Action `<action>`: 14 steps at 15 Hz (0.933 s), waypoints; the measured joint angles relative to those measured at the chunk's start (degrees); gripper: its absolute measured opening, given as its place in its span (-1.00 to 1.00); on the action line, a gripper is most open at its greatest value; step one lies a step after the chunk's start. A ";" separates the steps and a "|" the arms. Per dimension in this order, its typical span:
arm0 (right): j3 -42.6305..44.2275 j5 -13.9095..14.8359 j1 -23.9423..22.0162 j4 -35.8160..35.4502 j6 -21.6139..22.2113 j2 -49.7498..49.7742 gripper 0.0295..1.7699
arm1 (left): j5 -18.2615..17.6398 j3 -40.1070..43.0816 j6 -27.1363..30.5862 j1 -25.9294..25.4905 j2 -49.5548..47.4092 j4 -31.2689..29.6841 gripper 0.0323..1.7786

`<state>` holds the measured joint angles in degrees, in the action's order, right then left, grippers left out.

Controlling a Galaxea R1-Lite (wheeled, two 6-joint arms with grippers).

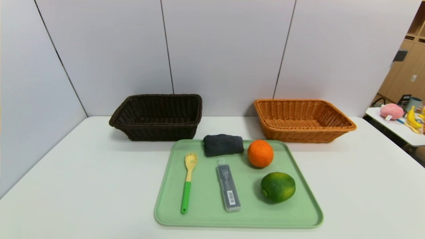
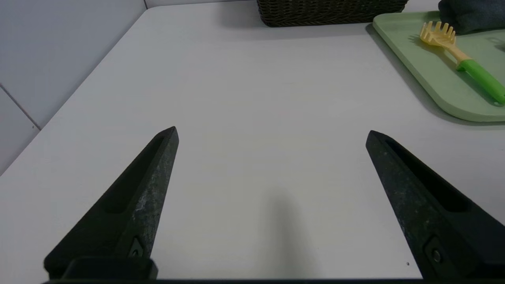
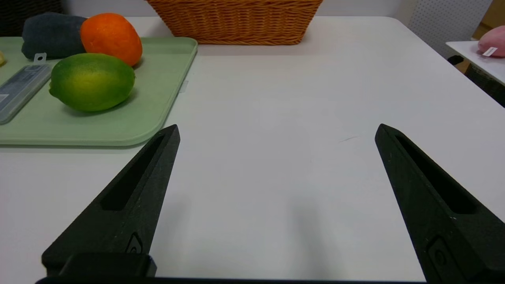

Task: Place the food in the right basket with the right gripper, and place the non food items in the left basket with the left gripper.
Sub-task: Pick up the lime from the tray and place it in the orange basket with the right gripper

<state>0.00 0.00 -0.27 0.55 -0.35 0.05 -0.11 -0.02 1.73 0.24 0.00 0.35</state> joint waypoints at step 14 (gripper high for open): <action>36.30 -8.44 -0.02 22.54 3.66 -20.52 0.93 | -1.87 -27.50 -1.62 -0.09 10.36 13.90 0.90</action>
<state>36.30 -8.44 -0.29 23.09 3.30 -20.47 -1.97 -27.53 0.11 0.16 10.36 14.25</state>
